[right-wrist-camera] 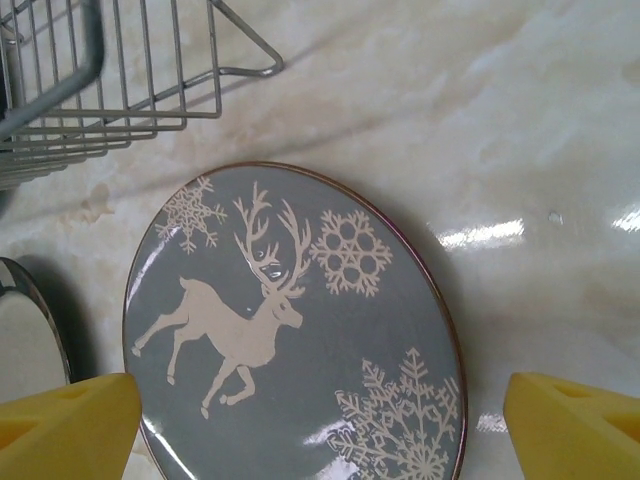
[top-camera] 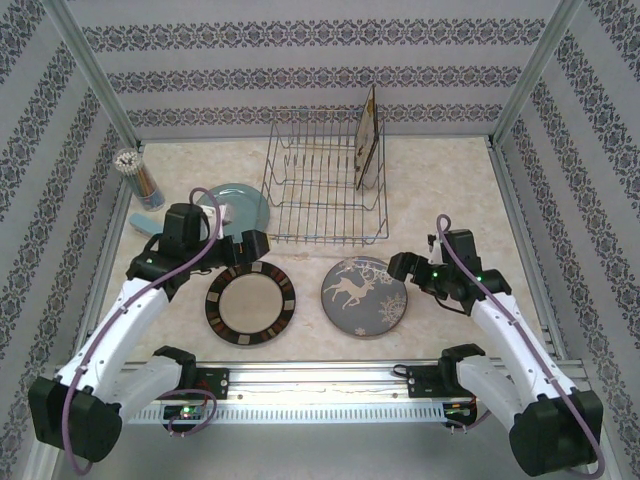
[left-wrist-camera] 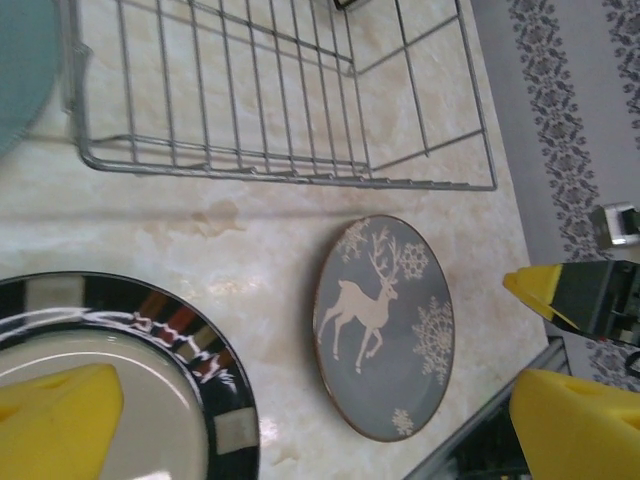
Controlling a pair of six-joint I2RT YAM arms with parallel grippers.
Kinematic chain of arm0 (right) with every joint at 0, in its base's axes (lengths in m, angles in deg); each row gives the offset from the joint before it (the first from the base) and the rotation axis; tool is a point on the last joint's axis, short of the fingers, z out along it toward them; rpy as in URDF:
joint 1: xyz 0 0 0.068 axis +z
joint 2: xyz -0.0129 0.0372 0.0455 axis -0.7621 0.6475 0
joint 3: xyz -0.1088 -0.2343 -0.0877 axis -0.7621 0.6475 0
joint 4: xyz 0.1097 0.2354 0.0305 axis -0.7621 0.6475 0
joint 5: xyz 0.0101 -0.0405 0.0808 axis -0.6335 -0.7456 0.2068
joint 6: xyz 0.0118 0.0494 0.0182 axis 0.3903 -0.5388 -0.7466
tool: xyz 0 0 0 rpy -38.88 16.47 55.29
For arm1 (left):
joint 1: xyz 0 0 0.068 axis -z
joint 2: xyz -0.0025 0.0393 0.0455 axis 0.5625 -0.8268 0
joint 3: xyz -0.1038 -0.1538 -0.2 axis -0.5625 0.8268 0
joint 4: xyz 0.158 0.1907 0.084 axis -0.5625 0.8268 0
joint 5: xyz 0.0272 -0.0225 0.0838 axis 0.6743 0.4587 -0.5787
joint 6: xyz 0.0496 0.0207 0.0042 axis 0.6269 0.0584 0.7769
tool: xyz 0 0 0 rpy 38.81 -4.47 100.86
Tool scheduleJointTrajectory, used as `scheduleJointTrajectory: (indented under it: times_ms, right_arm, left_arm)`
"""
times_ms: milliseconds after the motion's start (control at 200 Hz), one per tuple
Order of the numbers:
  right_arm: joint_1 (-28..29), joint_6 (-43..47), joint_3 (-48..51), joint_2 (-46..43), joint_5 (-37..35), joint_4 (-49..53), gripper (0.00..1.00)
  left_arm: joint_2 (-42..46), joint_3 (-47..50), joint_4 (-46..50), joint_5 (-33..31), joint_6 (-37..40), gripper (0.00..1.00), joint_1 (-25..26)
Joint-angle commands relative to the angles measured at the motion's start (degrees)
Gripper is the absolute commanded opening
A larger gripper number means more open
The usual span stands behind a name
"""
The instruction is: Load the plates into the dish rack
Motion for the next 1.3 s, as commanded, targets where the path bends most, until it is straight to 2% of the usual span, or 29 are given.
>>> scheduleJointTrajectory:
  times_ms: [0,310,465,615,899,1294]
  right_arm:
    - [-0.8,-1.2,1.8,-0.4,2.7,0.0,0.94]
    - [-2.0,0.8,4.3,-0.5,4.0,-0.2,0.94]
    - [-2.6,-2.5,4.0,0.0,7.2,0.4,0.91]
    - [-2.8,-2.3,5.7,0.7,4.8,-0.7,0.84]
    - [-3.1,-1.6,8.1,3.1,3.5,-4.1,0.79]
    - [-3.1,-0.9,10.6,9.6,6.5,-12.0,0.74]
  left_arm:
    - [-2.4,0.6,-6.2,3.0,-3.7,1.0,2.6]
    - [-9.2,-0.6,-12.6,-6.3,-5.6,1.0,15.6]
    - [-13.6,-1.0,-16.3,-9.3,-7.2,1.0,20.4]
    - [-18.1,-2.1,-18.6,-9.2,-8.0,1.0,22.1]
    - [-23.6,-2.9,-20.3,-10.6,-8.9,1.0,24.8]
    - [-28.4,-1.7,-25.6,-11.5,-10.9,1.0,27.7]
